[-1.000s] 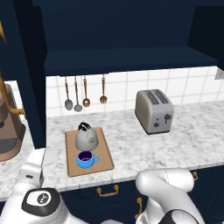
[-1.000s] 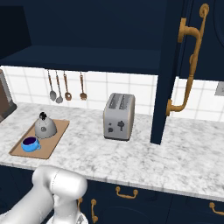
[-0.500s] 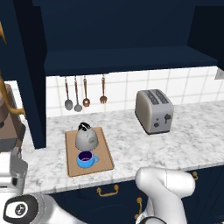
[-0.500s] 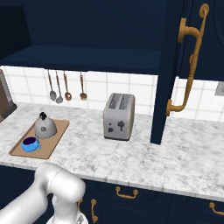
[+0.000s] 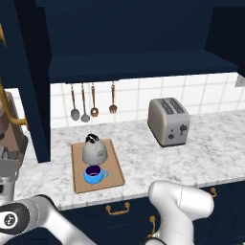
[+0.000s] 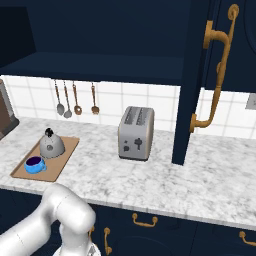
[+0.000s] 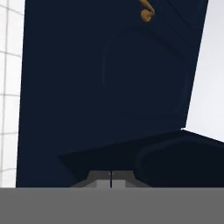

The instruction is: Pick the kettle from the counter and place it on the tray. Then pick the mug from the cabinet and place it on the tray. Then close the cabinet doors.

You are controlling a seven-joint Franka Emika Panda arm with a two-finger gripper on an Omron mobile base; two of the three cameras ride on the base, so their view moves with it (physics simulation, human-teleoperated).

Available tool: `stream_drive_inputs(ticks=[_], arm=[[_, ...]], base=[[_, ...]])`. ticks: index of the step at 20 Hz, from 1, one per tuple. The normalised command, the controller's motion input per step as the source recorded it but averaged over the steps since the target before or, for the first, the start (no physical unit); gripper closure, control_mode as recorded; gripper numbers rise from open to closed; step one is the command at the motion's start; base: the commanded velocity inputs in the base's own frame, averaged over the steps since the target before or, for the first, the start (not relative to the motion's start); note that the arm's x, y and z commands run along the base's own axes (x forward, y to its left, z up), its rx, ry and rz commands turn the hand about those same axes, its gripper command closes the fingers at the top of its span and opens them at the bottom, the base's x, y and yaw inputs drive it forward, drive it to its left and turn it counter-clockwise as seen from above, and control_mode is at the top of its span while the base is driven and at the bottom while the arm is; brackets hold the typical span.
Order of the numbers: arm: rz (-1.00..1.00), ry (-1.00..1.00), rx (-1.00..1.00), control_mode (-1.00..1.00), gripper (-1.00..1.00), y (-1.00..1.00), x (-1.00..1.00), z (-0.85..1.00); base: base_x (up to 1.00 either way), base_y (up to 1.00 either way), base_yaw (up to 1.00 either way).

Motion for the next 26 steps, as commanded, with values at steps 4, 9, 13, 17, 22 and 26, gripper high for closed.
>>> stream_drive_inputs(ticks=[4, 9, 13, 17, 22, 26], arm=[[-0.08, -0.06, 0.01, -1.0, 1.0, -0.11, -0.03, 0.35], [-0.08, -0.03, 0.04, -1.0, 1.0, -0.29, 0.0, 0.4], [-0.05, -0.02, 0.0, -1.0, 1.0, -0.19, 0.05, 0.51], [-0.03, 0.0, 0.05, -1.0, 1.0, -0.46, 0.23, 0.38], [-0.03, -0.05, 0.12, -1.0, 1.0, -0.83, 0.0, 0.29], [-0.02, 0.0, 0.13, -1.0, 1.0, -0.83, 0.0, 0.59]], base=[[0.0, 0.0, 0.0], [0.0, 0.0, 0.0], [0.0, 0.0, 0.0], [0.0, 0.0, 0.0], [0.0, 0.0, 0.0], [0.0, 0.0, 0.0]])
